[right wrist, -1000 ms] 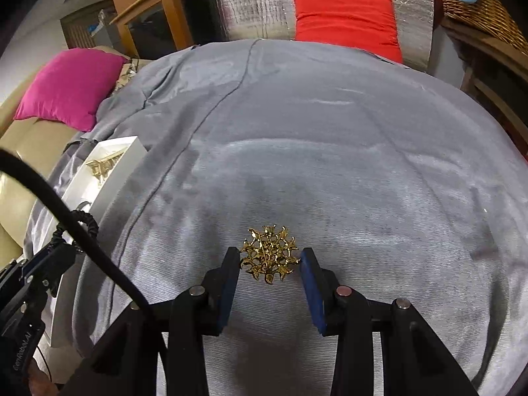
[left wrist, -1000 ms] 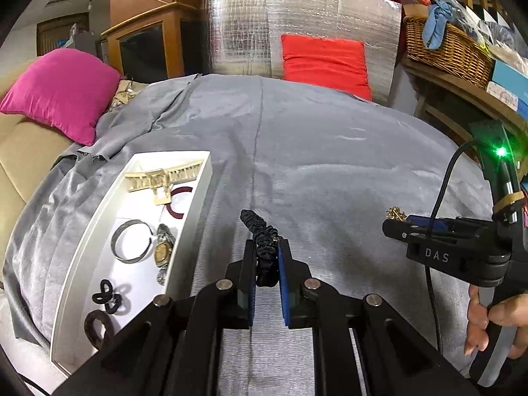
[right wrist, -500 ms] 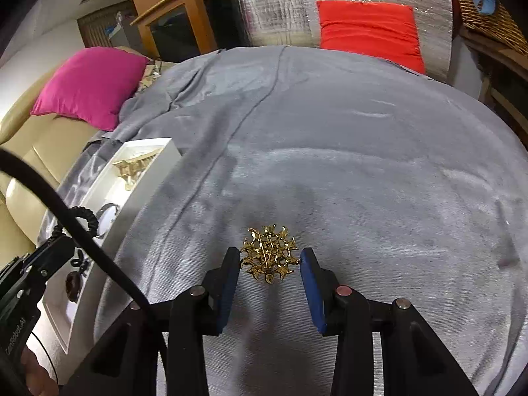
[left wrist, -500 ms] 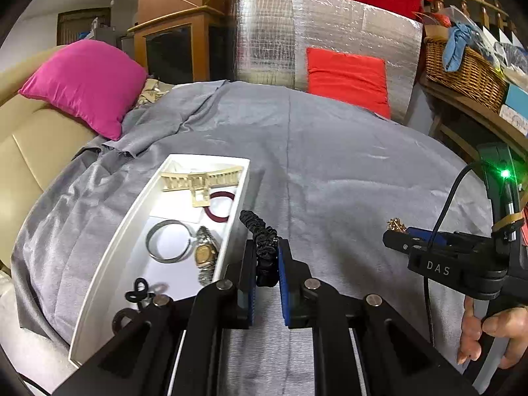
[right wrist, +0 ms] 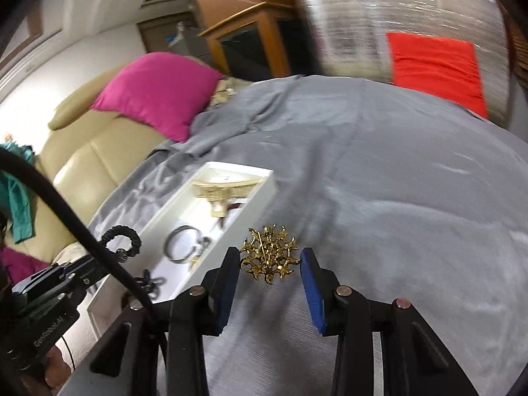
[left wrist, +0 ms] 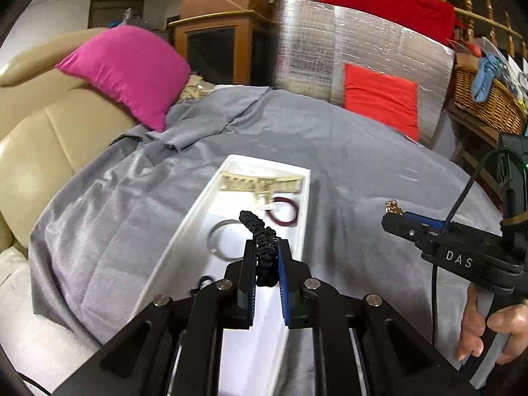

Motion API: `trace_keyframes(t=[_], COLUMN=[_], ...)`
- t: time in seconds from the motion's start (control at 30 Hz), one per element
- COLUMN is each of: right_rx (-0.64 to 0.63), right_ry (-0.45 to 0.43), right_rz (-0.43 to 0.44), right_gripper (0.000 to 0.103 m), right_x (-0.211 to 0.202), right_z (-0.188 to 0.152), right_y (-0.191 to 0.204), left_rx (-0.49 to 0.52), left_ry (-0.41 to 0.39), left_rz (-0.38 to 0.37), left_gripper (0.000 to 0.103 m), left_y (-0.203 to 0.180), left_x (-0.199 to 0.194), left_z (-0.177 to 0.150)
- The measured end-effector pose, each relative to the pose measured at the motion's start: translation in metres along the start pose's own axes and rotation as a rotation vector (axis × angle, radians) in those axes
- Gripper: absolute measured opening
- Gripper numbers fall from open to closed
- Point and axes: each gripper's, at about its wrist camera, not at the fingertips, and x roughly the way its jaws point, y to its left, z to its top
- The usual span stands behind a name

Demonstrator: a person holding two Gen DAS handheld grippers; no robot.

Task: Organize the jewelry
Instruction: 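Carry the brooch in the right tool and scrunchie in the left tool to the tray, then open both tools to release the brooch and scrunchie into the tray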

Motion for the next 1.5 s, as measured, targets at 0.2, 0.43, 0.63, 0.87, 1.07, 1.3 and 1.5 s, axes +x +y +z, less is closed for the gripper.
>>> trace_keyframes(t=[0.2,0.43,0.63,0.87,1.07,1.3,1.5], right_rx=[-0.090,-0.181,-0.269,-0.339,-0.368,-0.373,-0.290], right_ry=[0.035,0.108,0.175,0.231,0.288,0.360,0.293], right_rz=[0.037,0.099,0.136,0.179,0.162,0.145,0.151], right_gripper=[0.040,0.040,0.040,0.040,0.041,0.055,0.055], right_x=[0.025,0.056,0.078,0.098,0.113,0.116,0.095], right_z=[0.007,0.004,-0.008,-0.016,-0.014,-0.013,-0.005], right_y=[0.036,0.079,0.100,0.115,0.122,0.127,0.114], left_rx=[-0.070,-0.124,-0.181,-0.211,-0.255,-0.289,-0.289], left_ry=[0.104,0.195,0.301,0.335,0.401,0.408,0.373], left_rz=[-0.024,-0.035,-0.096,-0.144,-0.199,-0.217,-0.207], left_gripper=[0.013,0.013,0.013,0.013,0.013,0.013,0.026], left_y=[0.033,0.054,0.064,0.065,0.066,0.071,0.074], left_x=[0.007,0.013,0.021,0.025,0.036,0.037,0.032], left_z=[-0.015,-0.033,-0.050,-0.052,-0.057,-0.057,-0.052])
